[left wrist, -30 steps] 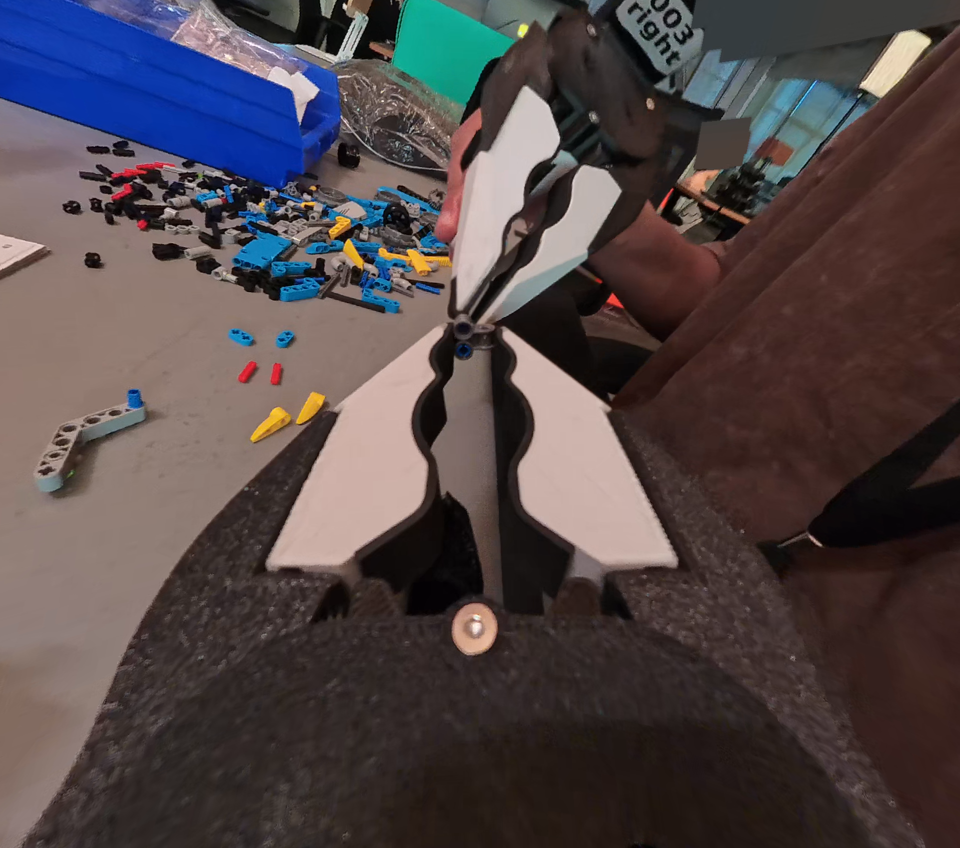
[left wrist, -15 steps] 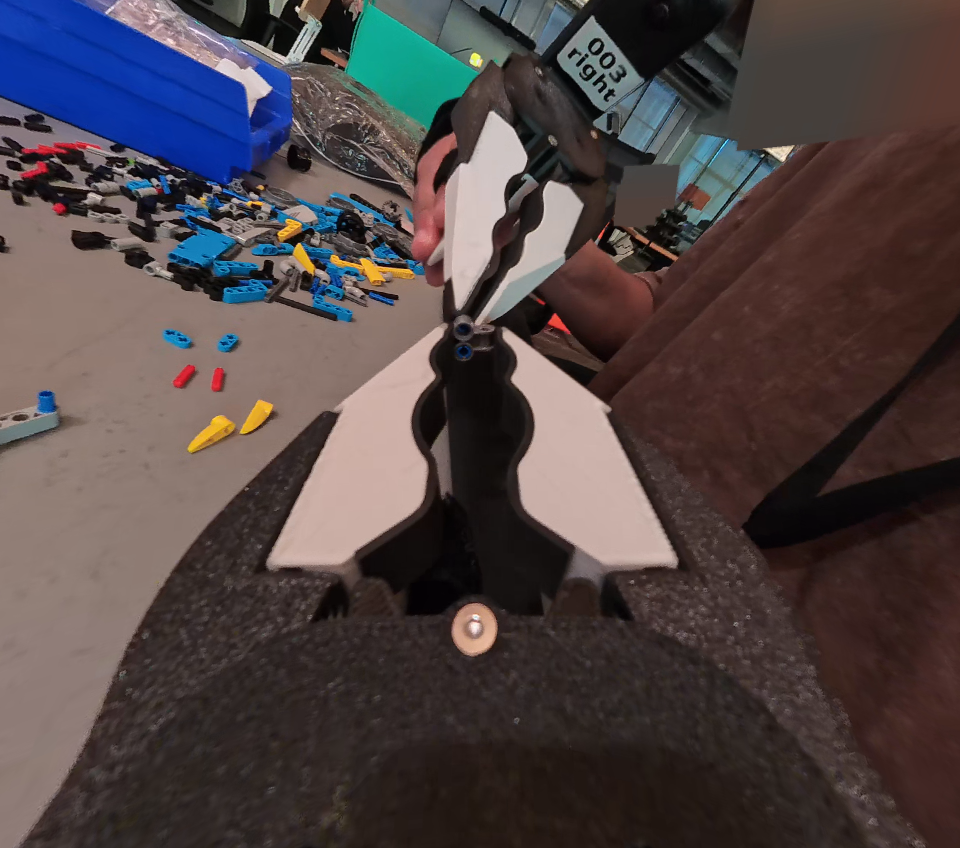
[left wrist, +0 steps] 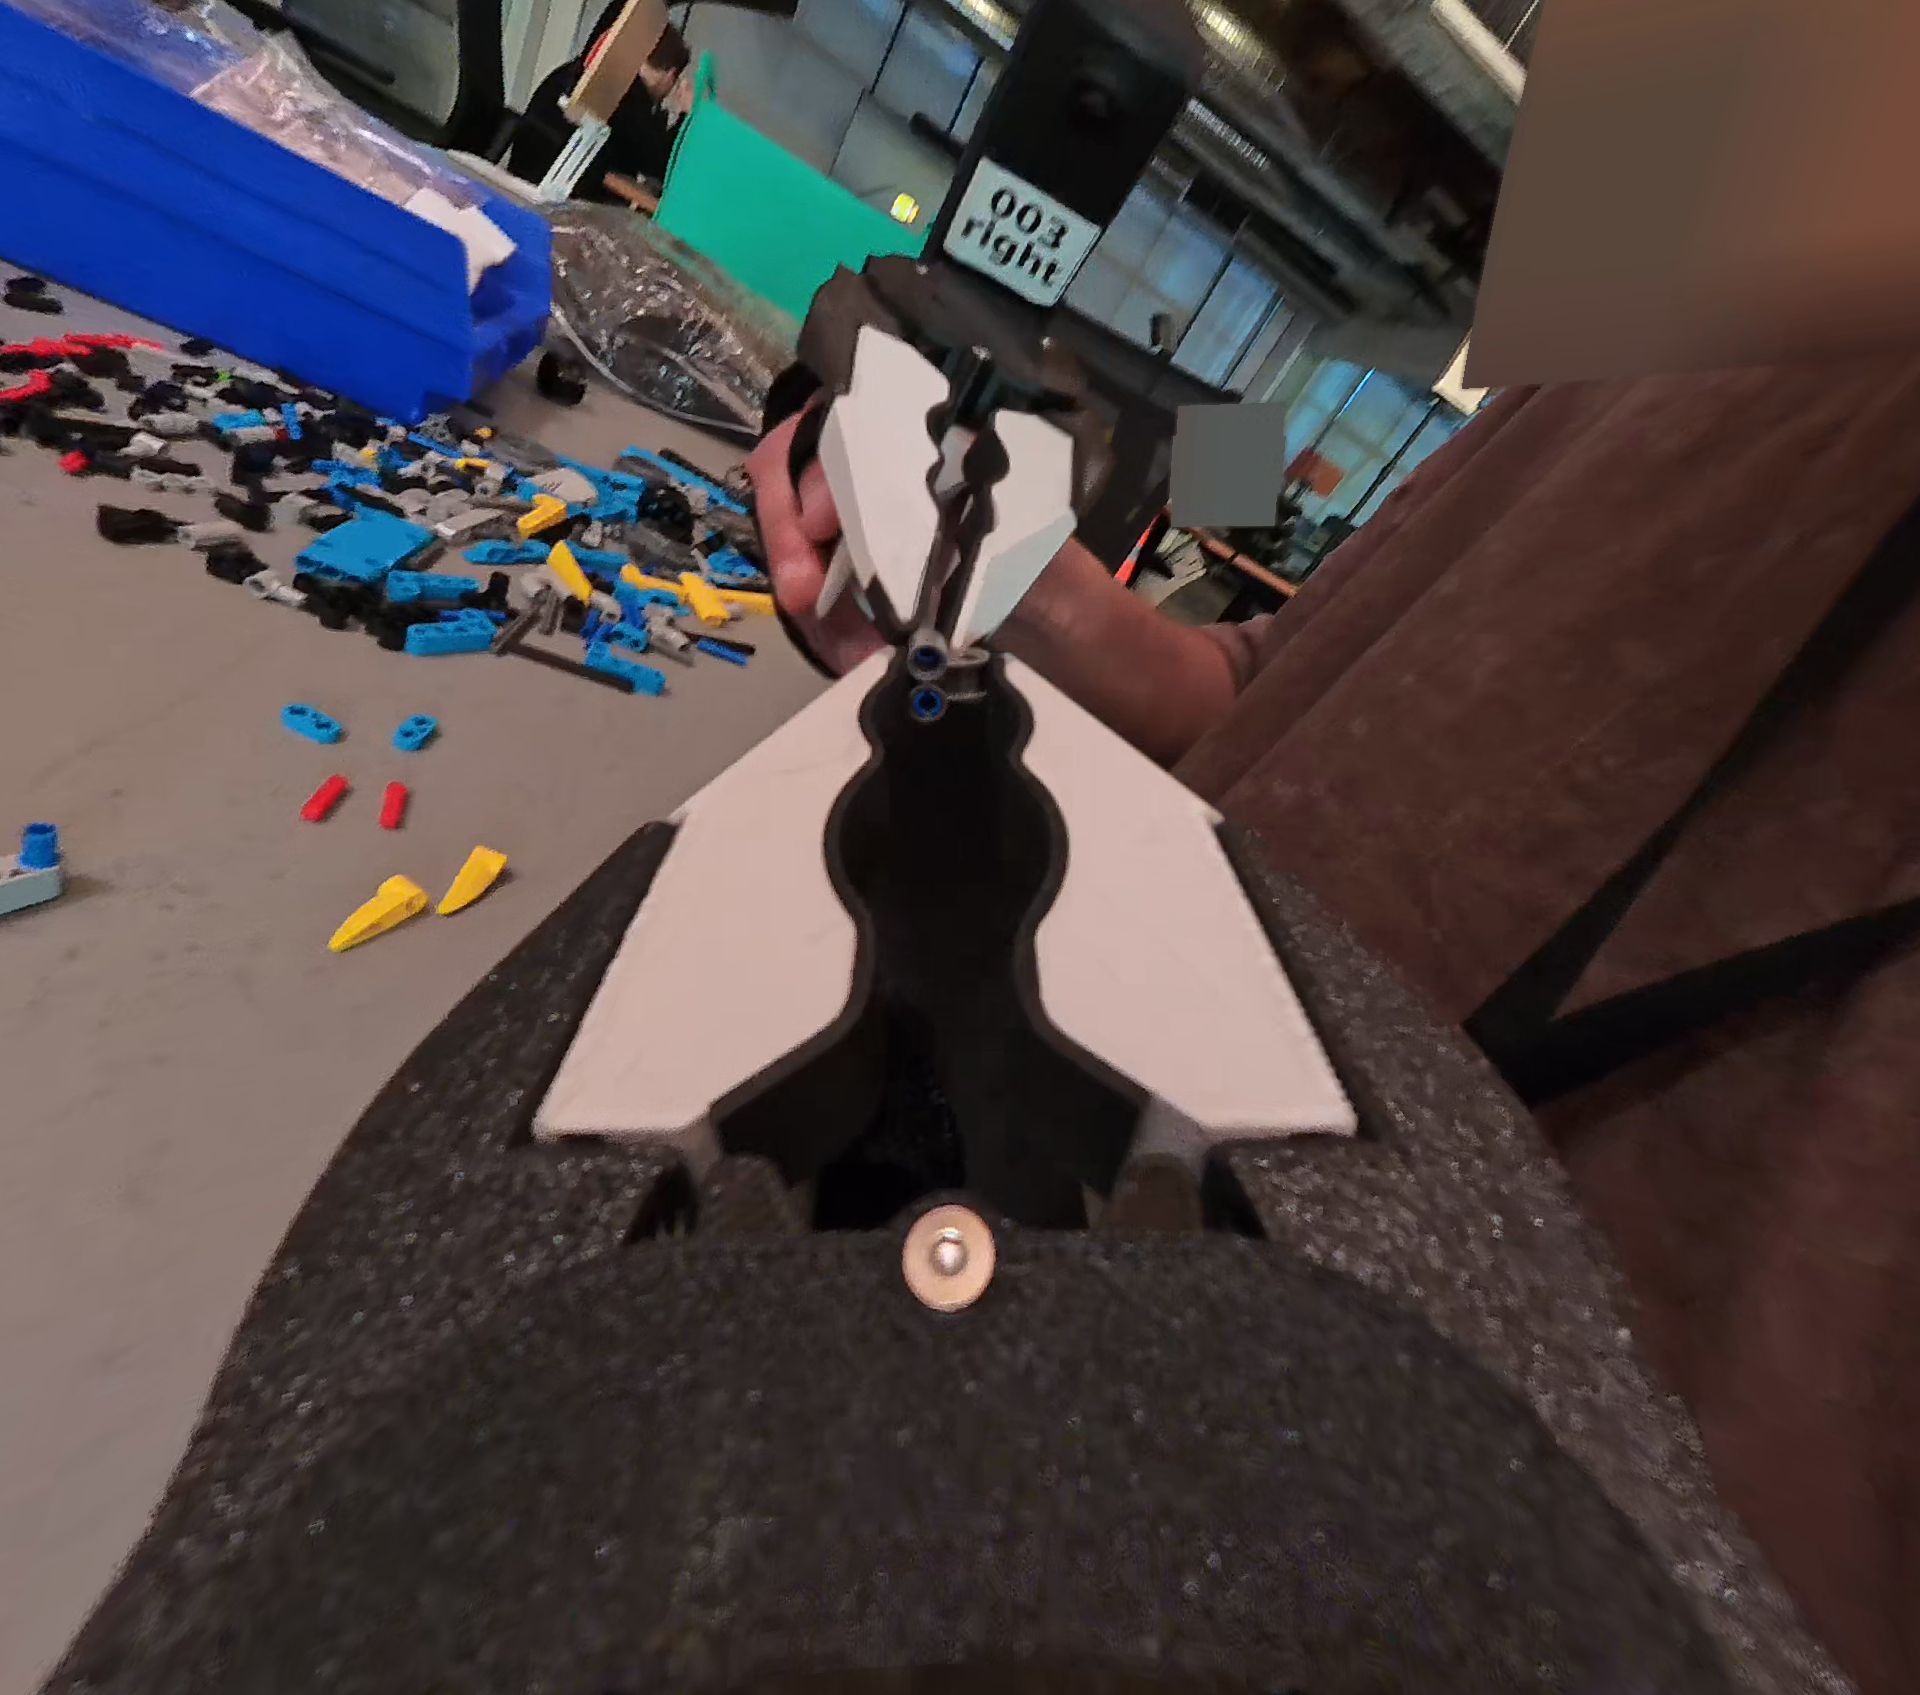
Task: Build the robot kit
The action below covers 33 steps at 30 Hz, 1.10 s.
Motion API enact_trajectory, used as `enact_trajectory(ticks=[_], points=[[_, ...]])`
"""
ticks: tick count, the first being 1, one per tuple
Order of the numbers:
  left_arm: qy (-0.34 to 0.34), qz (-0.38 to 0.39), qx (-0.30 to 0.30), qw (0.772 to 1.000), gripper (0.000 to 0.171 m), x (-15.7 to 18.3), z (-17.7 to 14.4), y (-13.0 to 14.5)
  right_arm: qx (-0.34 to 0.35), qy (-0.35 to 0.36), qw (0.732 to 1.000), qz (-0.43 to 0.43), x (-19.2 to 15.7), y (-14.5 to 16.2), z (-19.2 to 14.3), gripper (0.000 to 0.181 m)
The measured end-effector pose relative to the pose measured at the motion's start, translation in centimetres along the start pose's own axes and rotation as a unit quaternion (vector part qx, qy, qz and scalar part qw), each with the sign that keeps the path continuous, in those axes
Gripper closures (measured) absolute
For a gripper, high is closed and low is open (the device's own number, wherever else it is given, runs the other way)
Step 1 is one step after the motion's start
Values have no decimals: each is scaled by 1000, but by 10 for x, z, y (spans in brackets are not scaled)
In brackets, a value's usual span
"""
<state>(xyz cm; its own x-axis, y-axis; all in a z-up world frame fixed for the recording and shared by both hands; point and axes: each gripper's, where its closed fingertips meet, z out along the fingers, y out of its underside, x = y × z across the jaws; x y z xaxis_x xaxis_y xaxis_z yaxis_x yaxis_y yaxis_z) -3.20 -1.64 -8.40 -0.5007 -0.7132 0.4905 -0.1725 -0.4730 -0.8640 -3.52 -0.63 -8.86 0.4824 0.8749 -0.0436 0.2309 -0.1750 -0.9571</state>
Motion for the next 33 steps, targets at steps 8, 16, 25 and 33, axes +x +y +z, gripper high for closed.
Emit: enact_trajectory(ticks=[8,16,25,33], points=[[23,-22,33,999,158,5,-5,-11,49,5,998,38,10,-12,1,160],[-72,7,37,997,158,-26,-22,-18,31,35,992,119,35,11,-12,161],[-244,83,-3,966,157,-70,-69,-20,-202,99,969,103,29,111,12,158],[-286,97,7,953,157,-62,-105,-17,-237,35,970,50,12,112,78,159]])
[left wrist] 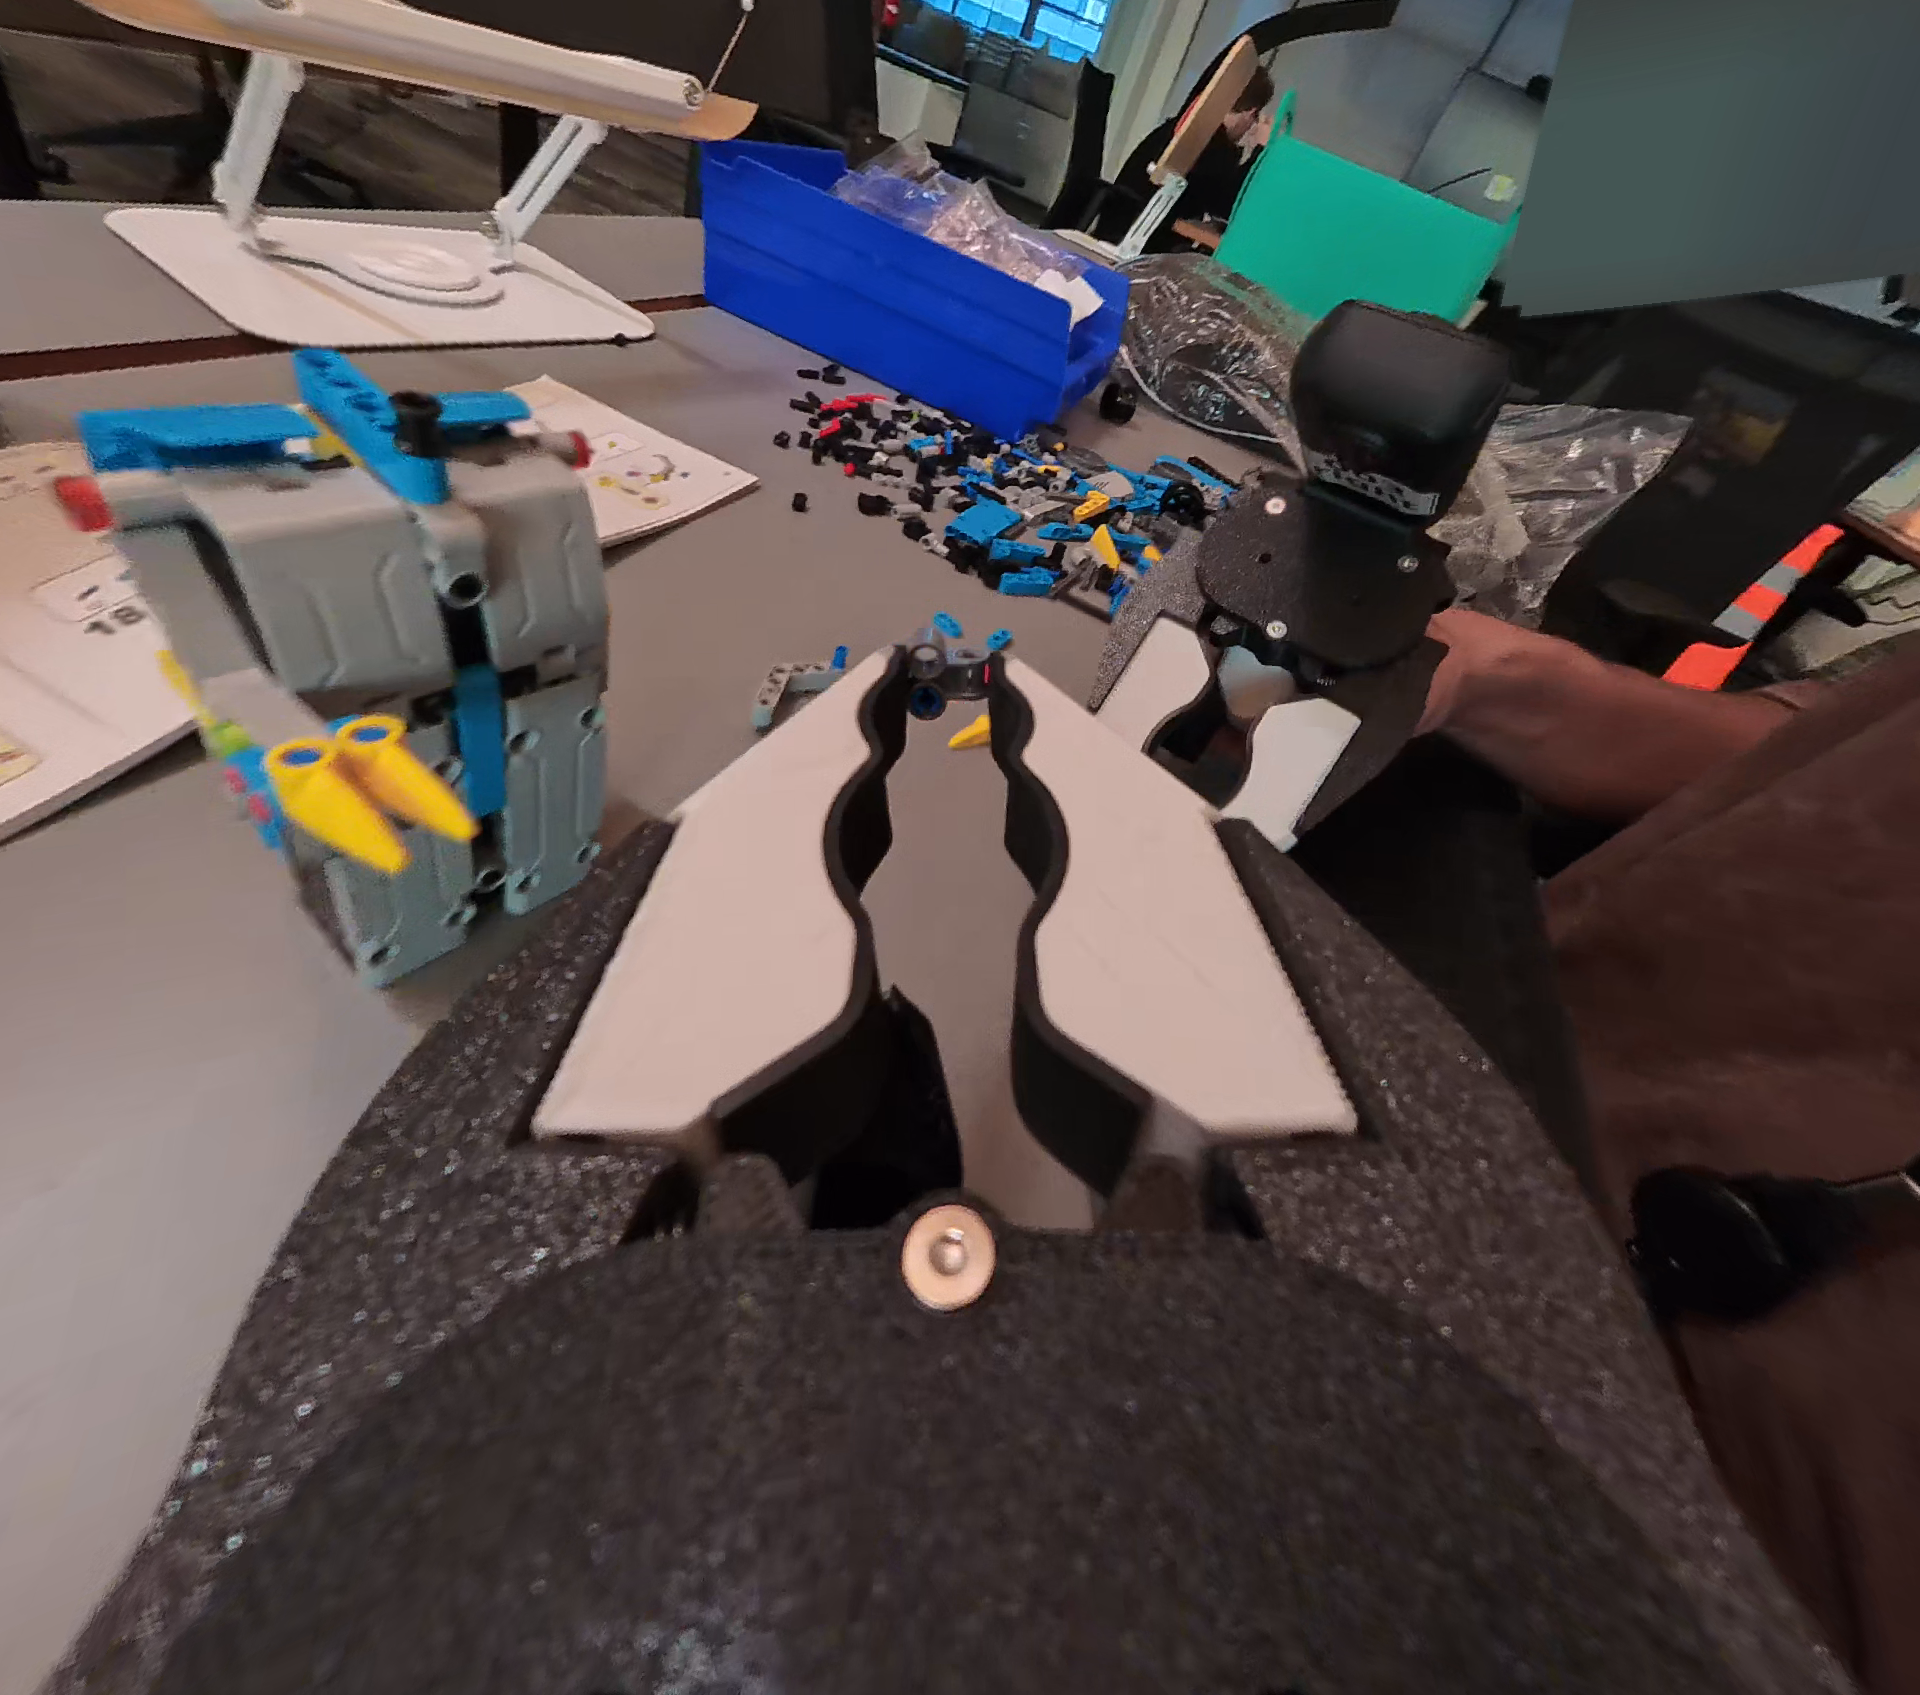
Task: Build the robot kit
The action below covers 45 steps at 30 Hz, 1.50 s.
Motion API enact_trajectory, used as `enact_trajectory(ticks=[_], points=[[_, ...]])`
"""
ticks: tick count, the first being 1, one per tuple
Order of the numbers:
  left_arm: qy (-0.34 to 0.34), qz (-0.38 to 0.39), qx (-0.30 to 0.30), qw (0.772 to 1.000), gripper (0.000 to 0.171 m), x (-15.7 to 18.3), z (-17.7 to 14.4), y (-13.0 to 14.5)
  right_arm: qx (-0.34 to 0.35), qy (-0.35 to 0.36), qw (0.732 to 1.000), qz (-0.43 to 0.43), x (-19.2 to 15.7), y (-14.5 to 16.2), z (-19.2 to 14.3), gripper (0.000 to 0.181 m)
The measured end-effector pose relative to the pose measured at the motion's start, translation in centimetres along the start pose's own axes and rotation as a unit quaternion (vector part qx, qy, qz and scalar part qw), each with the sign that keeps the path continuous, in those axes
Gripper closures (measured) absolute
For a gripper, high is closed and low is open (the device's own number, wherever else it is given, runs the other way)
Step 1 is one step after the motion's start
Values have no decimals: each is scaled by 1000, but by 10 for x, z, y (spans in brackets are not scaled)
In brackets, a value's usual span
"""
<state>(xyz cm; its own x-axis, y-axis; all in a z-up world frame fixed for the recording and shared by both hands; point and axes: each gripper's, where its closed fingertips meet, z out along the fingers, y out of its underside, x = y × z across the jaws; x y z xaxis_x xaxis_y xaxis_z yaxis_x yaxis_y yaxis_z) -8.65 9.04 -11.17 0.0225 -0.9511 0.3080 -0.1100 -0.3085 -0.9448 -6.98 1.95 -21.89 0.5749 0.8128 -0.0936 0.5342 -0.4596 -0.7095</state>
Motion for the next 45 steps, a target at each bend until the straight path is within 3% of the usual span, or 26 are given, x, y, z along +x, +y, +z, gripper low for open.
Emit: enact_trajectory(ticks=[7,24,30,34,45], points=[[-17,1,-8,1000,157,-12,-12,7,-13,-1,1000,-18,4,-12,16,164],[60,-2,-45,997,157,18,-1,23,20,-8,999,-45,5,-12,14,175],[103,18,-30,994,157,37,-2,18,164,18,985,-59,9,-82,-42,177],[126,29,-22,991,157,47,-3,16,157,12,984,-86,4,-97,-49,177],[142,23,-21,989,157,53,-3,15,142,14,983,-116,-2,-100,-49,177]])
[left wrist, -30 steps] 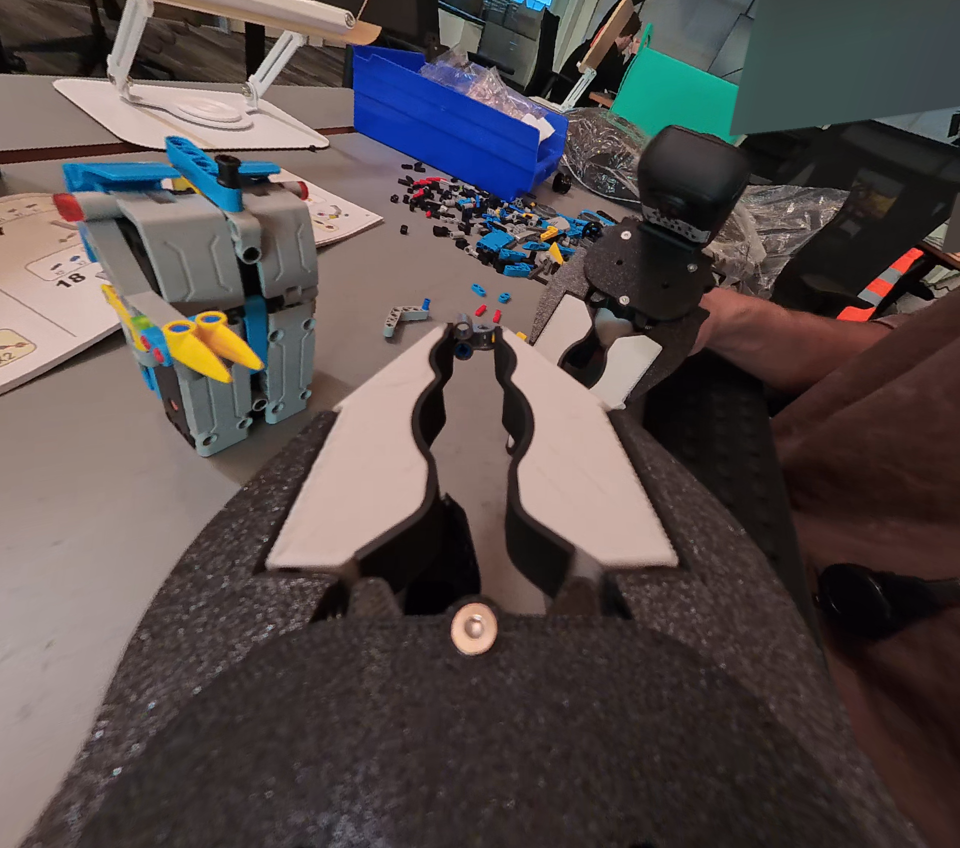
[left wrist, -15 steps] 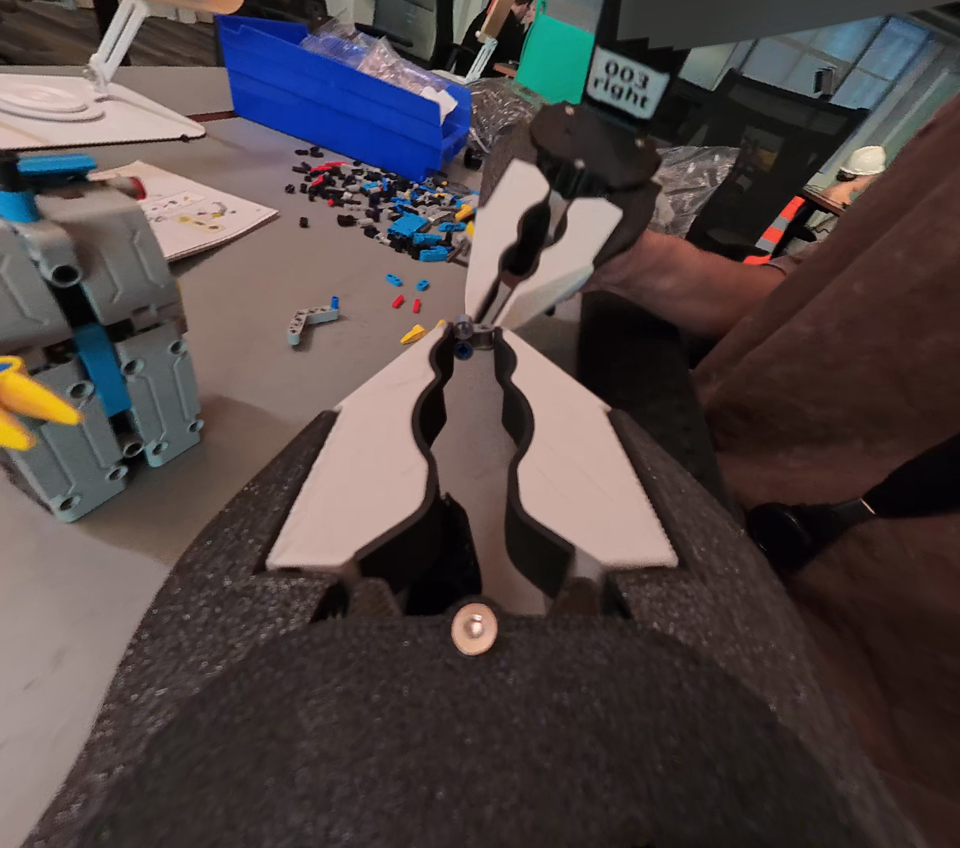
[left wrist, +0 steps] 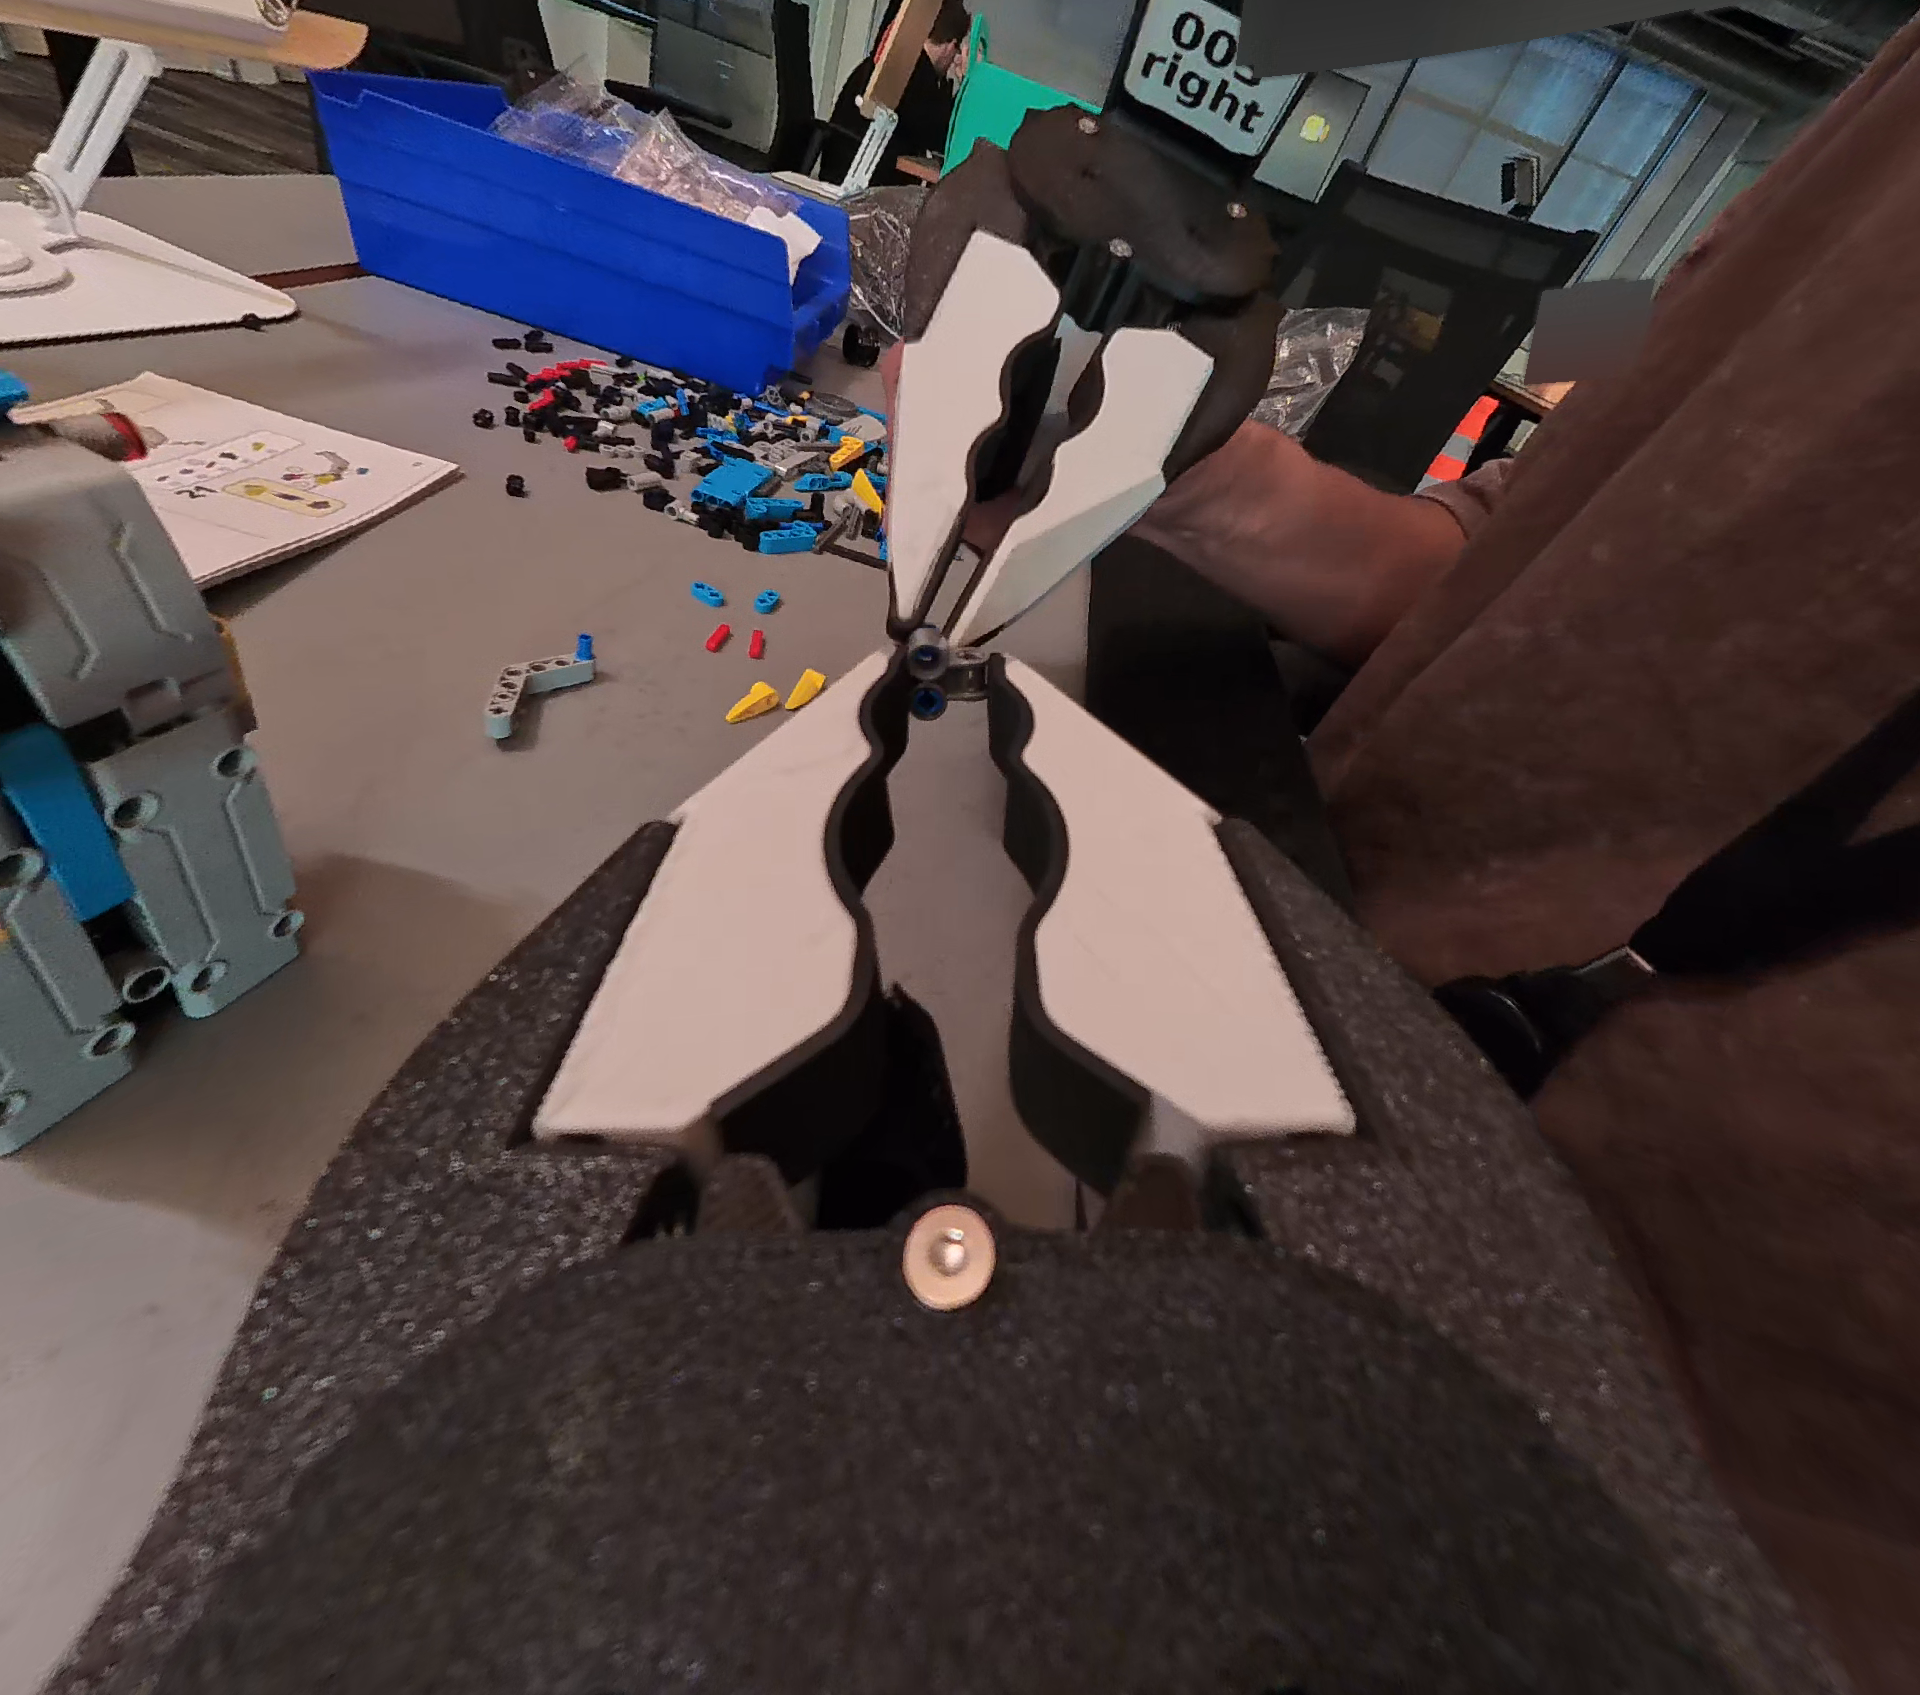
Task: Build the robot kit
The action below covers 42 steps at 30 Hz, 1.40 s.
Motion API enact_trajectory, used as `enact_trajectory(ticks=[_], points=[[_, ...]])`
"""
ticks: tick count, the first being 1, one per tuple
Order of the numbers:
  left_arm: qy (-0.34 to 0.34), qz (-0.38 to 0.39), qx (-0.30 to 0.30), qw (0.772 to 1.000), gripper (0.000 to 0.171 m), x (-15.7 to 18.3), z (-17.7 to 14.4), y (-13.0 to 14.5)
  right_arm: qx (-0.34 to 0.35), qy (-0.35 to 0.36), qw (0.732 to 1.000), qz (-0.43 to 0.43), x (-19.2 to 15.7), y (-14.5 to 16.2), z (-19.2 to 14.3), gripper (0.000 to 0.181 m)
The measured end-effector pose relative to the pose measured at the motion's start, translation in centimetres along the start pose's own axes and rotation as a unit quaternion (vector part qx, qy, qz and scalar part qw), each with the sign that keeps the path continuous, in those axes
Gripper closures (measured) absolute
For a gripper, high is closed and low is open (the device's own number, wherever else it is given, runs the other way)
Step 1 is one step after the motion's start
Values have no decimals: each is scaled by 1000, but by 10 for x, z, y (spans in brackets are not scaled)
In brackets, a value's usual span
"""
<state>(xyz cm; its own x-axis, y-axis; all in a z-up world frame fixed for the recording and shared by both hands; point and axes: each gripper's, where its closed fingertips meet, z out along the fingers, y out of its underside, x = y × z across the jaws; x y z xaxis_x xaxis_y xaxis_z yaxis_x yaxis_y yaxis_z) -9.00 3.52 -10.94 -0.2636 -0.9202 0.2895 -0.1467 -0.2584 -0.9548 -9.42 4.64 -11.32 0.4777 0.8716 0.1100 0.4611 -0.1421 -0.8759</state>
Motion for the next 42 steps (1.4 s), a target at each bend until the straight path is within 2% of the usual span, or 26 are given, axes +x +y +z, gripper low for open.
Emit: enact_trajectory(ticks=[8,11,15,21,25,27,31,36,38,42], points=[[16,3,-9,1000,158,6,3,3,2,-26,1000,14,-6,1,-3,177],[6,12,-34,999,158,3,6,12,-40,-13,999,-10,-7,12,0,177],[0,22,-49,999,158,2,8,18,-49,-16,999,-4,-8,17,1,177],[-28,54,-116,991,158,-5,12,41,-111,-20,993,-14,-12,36,6,177],[-28,54,-117,991,158,-5,13,42,-89,-38,995,10,-12,37,6,177],[-14,36,-102,994,158,-2,12,37,-57,-48,997,23,-12,32,5,177],[35,-9,-34,999,158,10,8,12,58,-93,991,79,-14,9,-7,178],[66,-39,16,997,159,17,1,-6,117,-97,984,97,-13,-10,-11,178],[70,-47,30,996,158,17,0,-11,121,-87,984,94,-12,-14,-12,177],[64,-51,29,996,158,13,-3,-11,80,-51,994,56,-8,-14,-8,177]])
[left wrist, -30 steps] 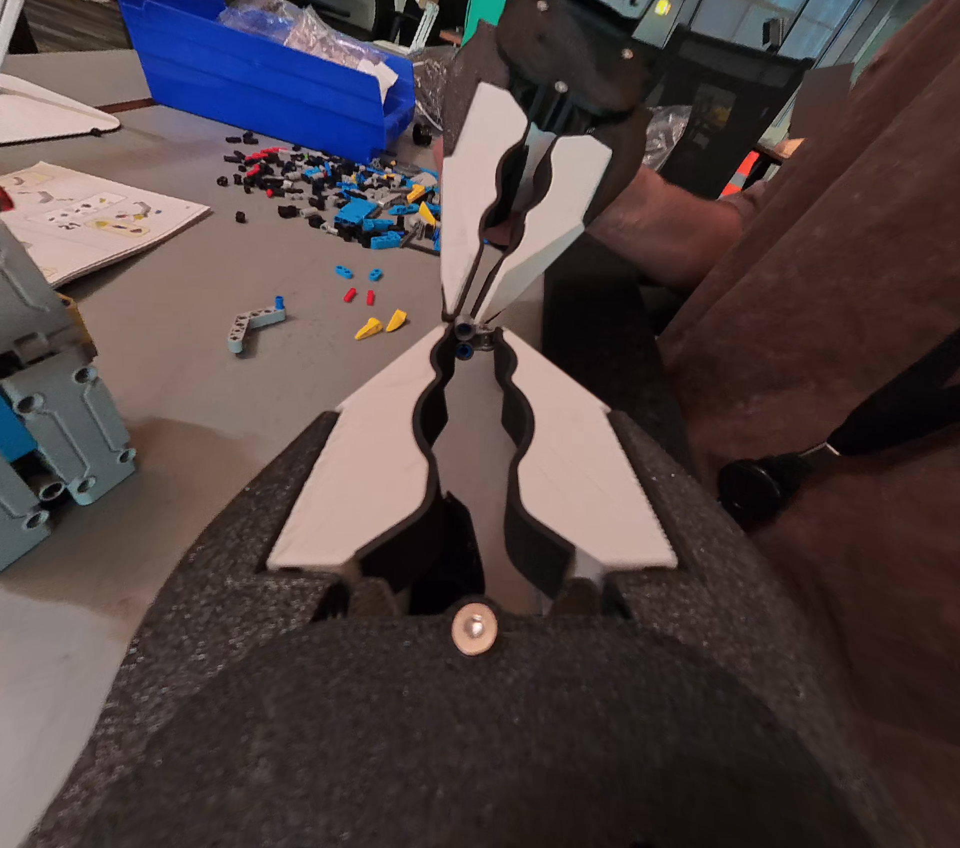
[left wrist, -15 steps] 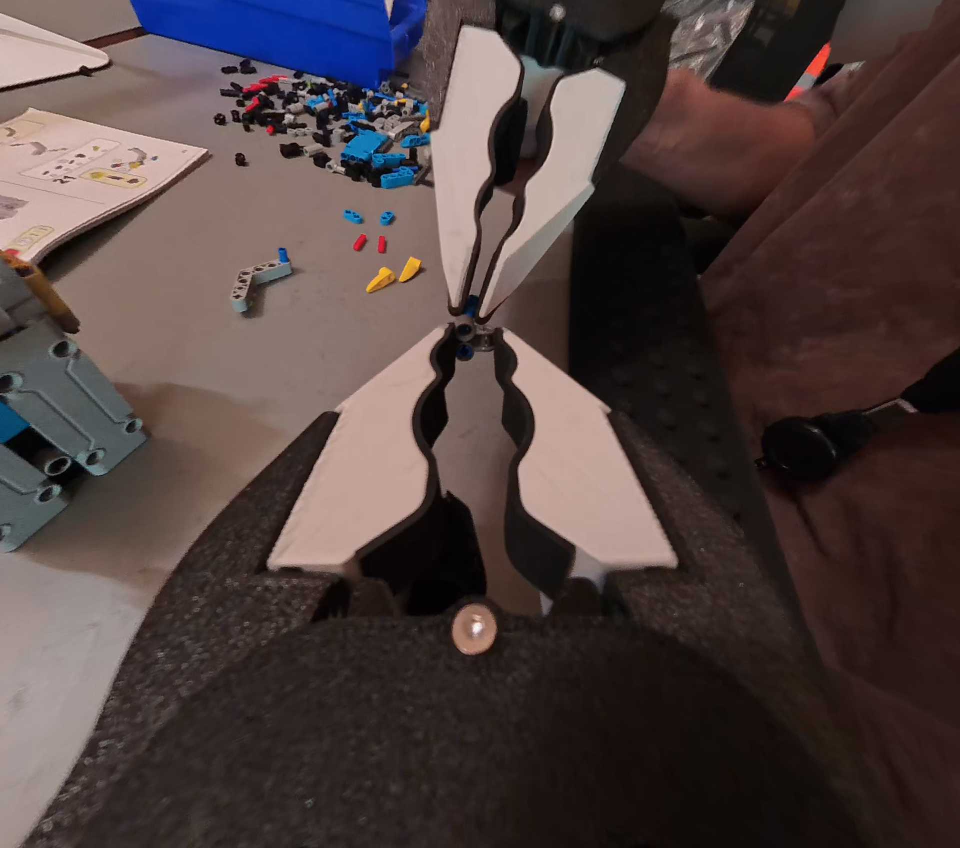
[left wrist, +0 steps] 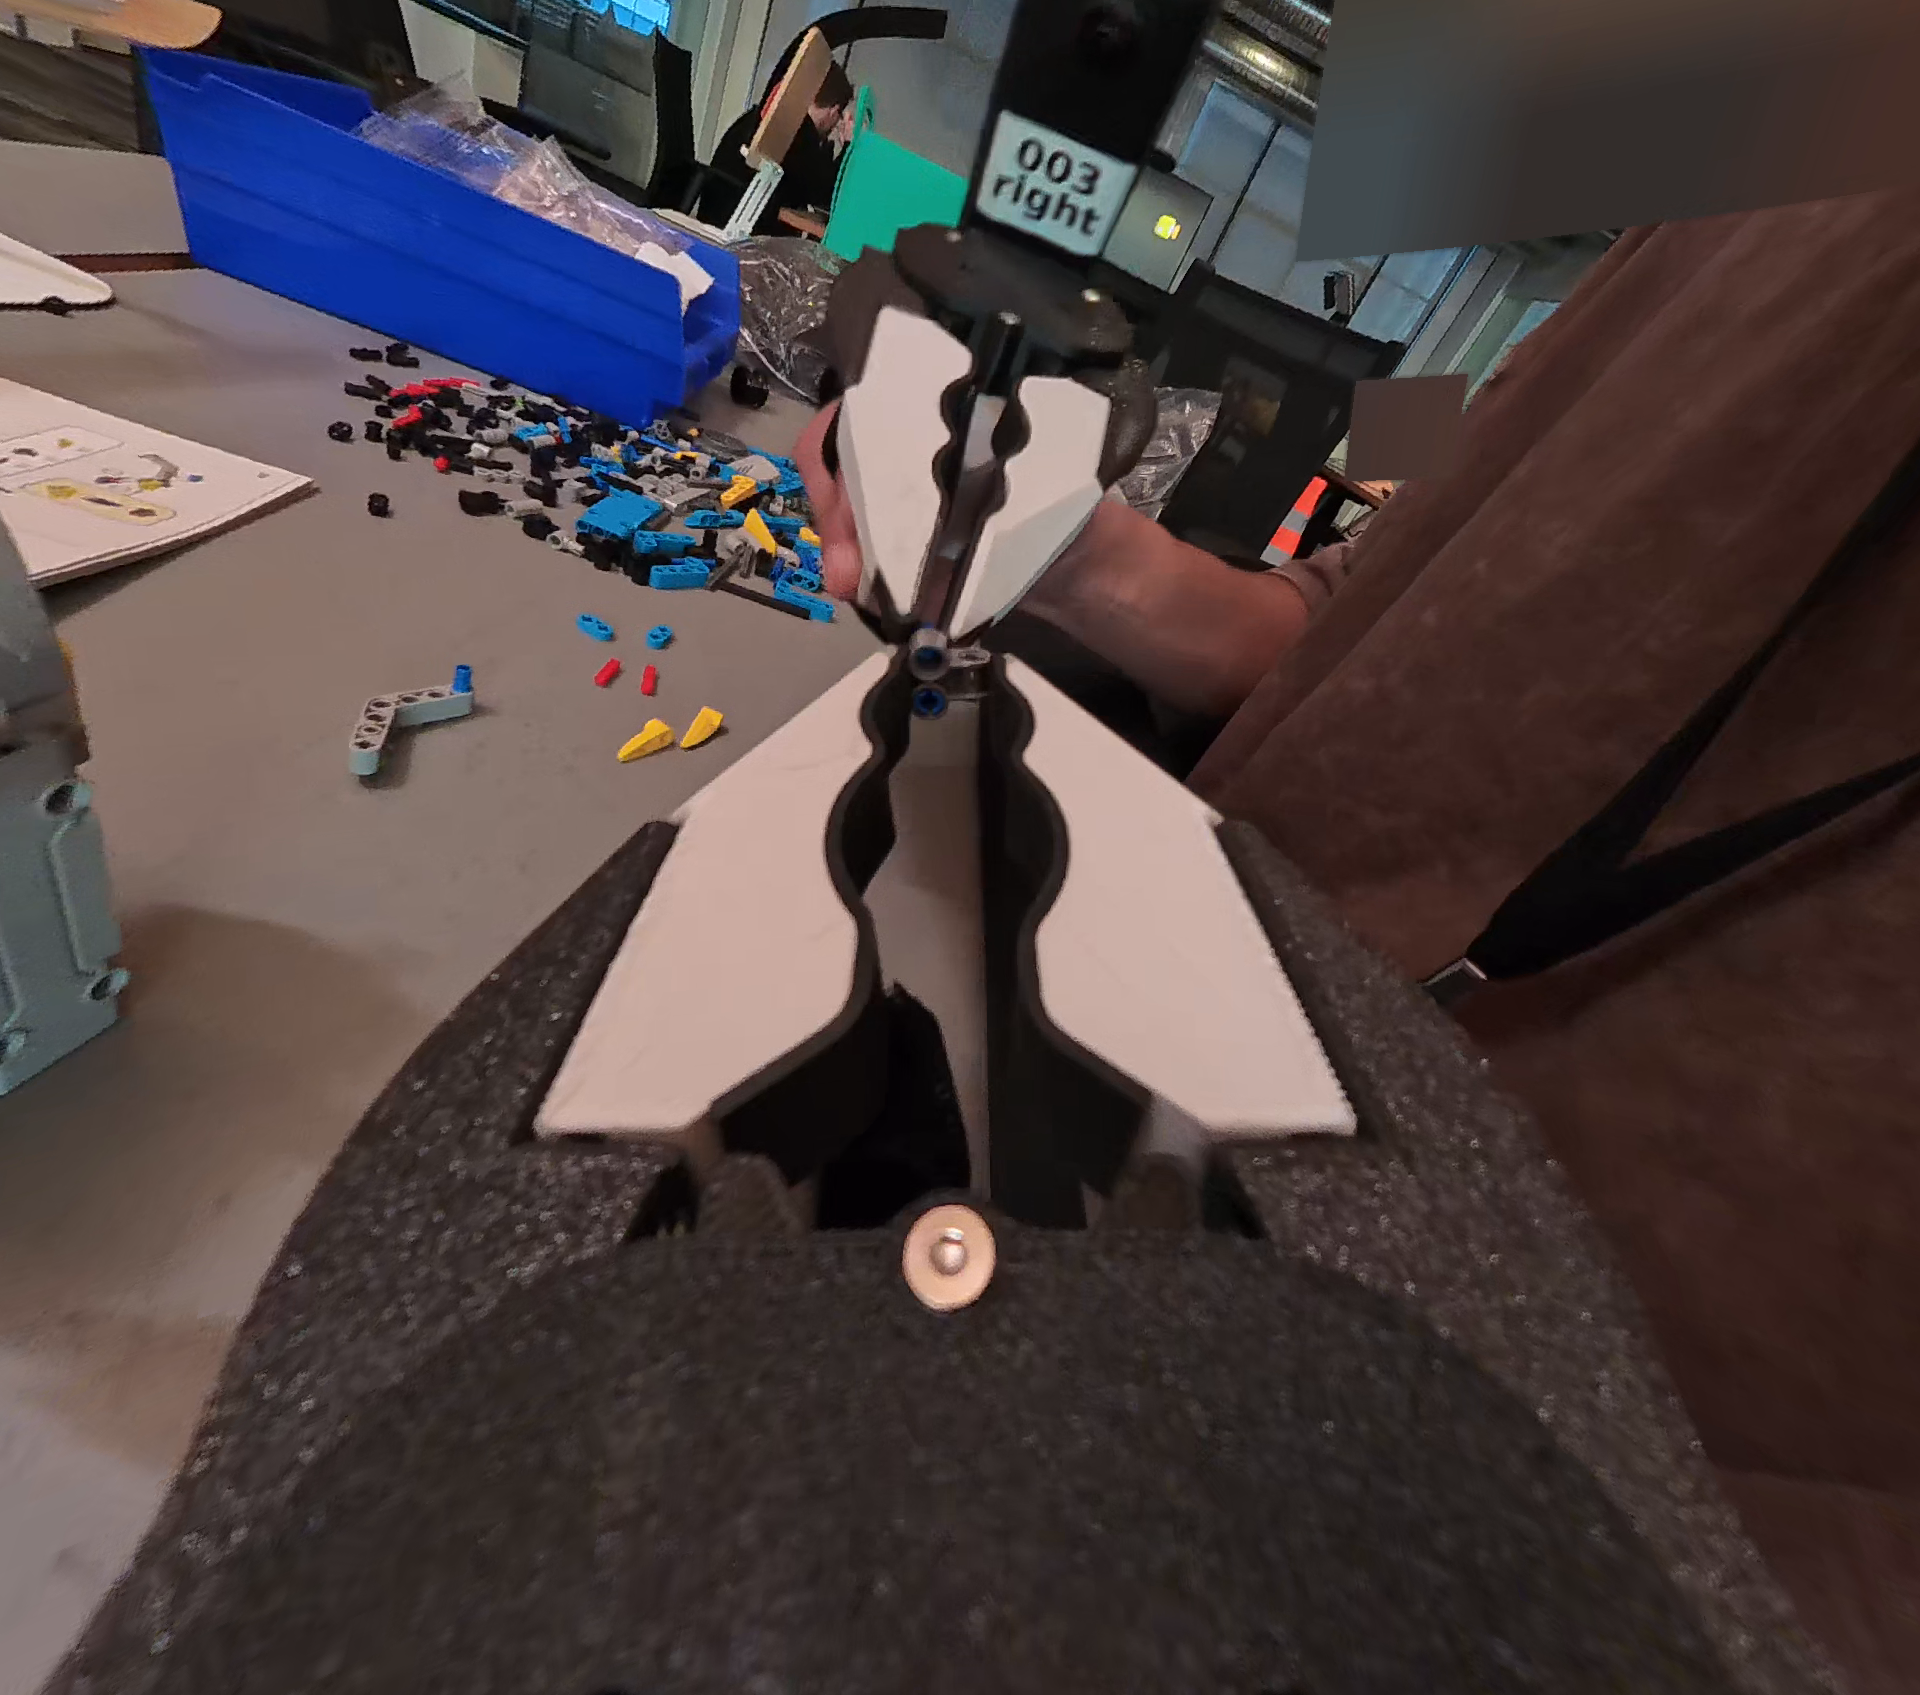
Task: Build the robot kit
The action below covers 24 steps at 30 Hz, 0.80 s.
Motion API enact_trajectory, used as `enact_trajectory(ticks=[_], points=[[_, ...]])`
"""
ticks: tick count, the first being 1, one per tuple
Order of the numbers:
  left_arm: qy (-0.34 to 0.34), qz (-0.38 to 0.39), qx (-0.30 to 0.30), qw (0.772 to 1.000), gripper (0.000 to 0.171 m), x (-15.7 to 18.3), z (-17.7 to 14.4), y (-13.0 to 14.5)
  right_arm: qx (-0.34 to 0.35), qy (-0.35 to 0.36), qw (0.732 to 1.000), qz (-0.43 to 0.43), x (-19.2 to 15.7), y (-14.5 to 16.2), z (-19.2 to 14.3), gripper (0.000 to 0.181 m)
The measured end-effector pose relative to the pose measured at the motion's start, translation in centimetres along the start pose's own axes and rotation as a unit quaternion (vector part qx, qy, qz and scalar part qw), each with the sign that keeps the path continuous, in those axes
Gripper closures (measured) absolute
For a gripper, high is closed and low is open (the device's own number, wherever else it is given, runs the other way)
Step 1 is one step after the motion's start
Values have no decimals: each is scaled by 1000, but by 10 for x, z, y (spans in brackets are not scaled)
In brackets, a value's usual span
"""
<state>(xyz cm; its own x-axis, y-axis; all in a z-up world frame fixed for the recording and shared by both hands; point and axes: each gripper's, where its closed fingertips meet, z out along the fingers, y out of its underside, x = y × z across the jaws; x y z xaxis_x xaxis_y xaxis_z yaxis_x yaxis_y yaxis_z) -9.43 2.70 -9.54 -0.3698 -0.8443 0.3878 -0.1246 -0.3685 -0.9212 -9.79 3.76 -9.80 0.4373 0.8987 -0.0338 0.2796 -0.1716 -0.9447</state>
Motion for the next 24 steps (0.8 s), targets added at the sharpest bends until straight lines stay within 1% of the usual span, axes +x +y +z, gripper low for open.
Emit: enact_trajectory(ticks=[4,7,9,15,20,24], points=[[8,-5,10,1000,158,3,-1,-3,-7,2,1000,-7,-1,-3,1,177],[22,-15,19,999,158,6,-2,-6,10,-11,1000,7,-3,-7,0,177],[23,-12,18,999,158,7,-1,-5,10,-12,1000,7,-4,-7,0,177],[-7,18,-13,1000,159,1,3,6,-17,-7,1000,22,-3,5,0,177],[-34,40,-32,998,158,-6,7,12,-6,-12,998,57,2,12,-1,177],[-50,54,-21,997,157,-9,6,7,14,-15,996,88,6,9,-1,176]])
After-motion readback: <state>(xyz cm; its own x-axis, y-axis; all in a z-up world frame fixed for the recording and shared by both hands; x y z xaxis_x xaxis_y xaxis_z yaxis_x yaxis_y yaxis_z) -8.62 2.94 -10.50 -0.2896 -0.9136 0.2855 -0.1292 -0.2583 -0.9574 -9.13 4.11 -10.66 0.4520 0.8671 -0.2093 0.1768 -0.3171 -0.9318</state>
